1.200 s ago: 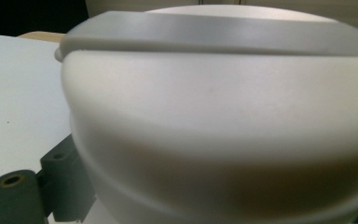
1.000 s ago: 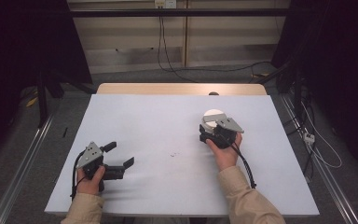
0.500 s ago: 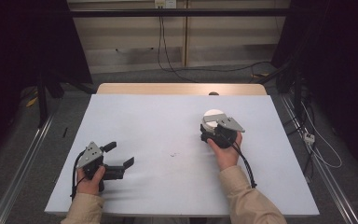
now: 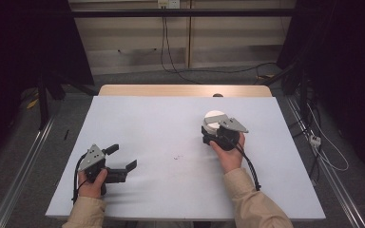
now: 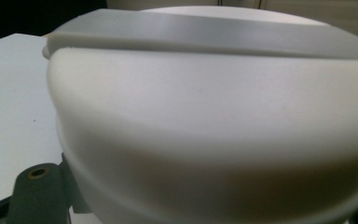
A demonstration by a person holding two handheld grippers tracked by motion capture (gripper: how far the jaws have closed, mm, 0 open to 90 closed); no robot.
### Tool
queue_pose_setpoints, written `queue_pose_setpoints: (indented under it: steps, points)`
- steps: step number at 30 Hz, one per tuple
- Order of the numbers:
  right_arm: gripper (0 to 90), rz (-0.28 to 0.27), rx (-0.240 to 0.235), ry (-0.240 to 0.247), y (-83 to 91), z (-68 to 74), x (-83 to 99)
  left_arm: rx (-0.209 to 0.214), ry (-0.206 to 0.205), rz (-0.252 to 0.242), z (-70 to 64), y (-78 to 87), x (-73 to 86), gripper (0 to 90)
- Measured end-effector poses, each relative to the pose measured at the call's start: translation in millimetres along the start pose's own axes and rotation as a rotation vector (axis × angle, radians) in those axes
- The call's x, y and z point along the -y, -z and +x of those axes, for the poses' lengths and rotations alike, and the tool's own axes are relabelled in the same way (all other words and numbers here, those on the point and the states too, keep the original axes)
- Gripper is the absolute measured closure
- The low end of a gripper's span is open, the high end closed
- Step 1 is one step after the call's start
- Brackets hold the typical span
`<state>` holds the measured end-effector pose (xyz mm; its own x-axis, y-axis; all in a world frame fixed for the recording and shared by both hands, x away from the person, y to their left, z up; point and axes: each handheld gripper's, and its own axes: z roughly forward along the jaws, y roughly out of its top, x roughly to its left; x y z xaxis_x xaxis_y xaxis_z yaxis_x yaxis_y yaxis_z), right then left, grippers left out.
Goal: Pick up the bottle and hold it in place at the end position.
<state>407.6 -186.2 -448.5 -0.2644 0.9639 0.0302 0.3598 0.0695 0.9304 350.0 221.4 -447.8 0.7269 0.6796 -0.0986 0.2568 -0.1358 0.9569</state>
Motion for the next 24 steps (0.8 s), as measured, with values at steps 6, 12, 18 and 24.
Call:
queue_pose_setpoints:
  steps: [6,12,18,24]
  points:
    - [18.3,0.005,-0.043,0.013,-3.7,4.8,-6.0,0.003,-0.001,-0.002,0.5,0.2,-0.1,3.4]
    - [18.4,0.0,-0.073,0.037,-6.9,11.9,-9.8,0.003,0.0,0.0,0.3,0.0,0.0,3.5]
    - [18.4,0.01,-0.093,0.043,-10.6,16.3,-9.8,0.001,0.001,-0.002,0.4,0.4,-0.3,3.5]
    - [18.3,0.004,-0.119,0.048,-12.3,19.6,-11.4,0.004,-0.001,-0.001,0.4,0.0,-0.2,3.4]
